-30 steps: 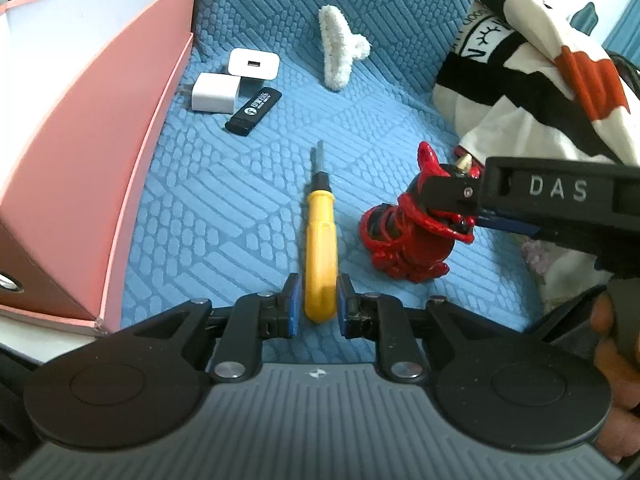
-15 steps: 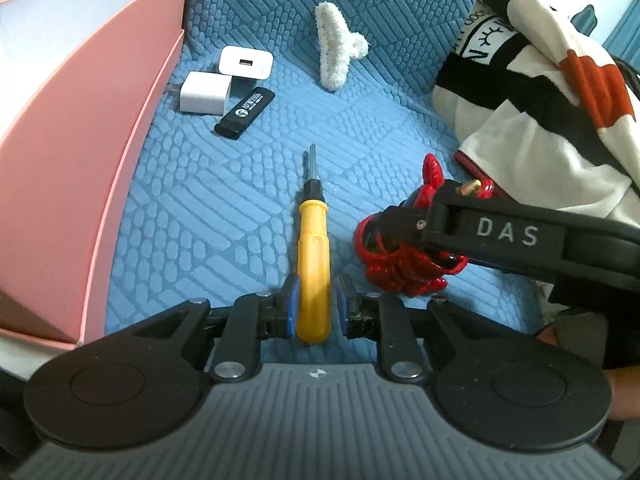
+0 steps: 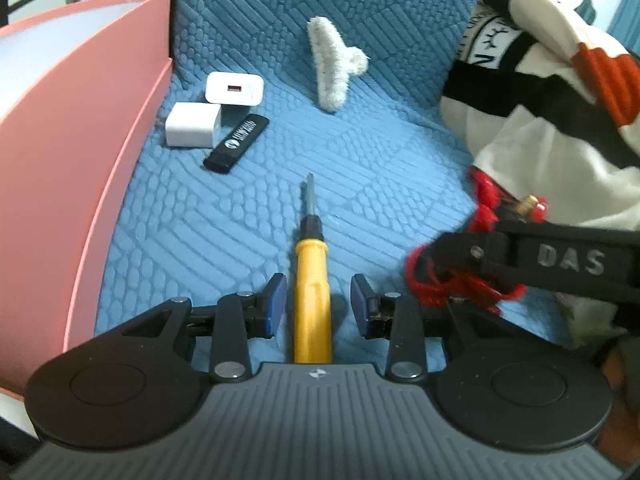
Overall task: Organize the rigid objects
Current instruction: 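Close the right gripper on the lion figurine while the left gripper grasps the screwdriver, then lift the screwdriver and figurine with both tools and carry them over the pink box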
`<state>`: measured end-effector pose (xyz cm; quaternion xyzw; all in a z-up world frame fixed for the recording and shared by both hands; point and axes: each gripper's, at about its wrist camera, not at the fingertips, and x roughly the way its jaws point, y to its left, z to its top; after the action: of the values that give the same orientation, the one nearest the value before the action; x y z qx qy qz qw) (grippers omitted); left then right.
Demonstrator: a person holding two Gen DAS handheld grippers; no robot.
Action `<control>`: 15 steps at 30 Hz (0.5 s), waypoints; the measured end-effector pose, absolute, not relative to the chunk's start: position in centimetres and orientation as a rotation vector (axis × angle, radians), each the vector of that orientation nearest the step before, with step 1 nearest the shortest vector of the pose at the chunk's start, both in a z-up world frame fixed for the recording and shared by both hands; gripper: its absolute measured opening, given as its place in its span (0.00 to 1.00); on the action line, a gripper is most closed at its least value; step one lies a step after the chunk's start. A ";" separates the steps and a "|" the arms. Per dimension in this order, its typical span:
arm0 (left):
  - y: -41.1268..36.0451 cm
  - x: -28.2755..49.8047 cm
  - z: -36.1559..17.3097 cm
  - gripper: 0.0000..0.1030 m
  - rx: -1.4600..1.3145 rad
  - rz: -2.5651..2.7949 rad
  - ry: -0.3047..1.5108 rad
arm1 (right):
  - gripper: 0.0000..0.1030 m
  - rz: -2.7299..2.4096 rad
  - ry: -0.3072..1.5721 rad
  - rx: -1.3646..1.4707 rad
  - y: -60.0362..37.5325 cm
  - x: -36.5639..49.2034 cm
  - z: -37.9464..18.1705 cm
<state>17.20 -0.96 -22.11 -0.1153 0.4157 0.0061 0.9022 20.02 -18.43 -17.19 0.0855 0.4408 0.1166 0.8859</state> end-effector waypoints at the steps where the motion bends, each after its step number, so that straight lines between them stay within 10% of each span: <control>1: -1.1 17.4 -22.2 0.39 -0.234 0.010 0.847 | 0.60 0.234 0.926 0.182 -18.6 20.1 -17.4; 15: -0.8 18.7 -22.5 0.21 -0.183 0.024 0.832 | 0.65 0.208 0.963 0.203 -18.7 21.1 -18.6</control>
<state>18.70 -0.83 -22.50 -0.0887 0.4036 0.0117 0.9106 21.07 -18.75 -18.62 0.0974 0.4616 0.0998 0.8760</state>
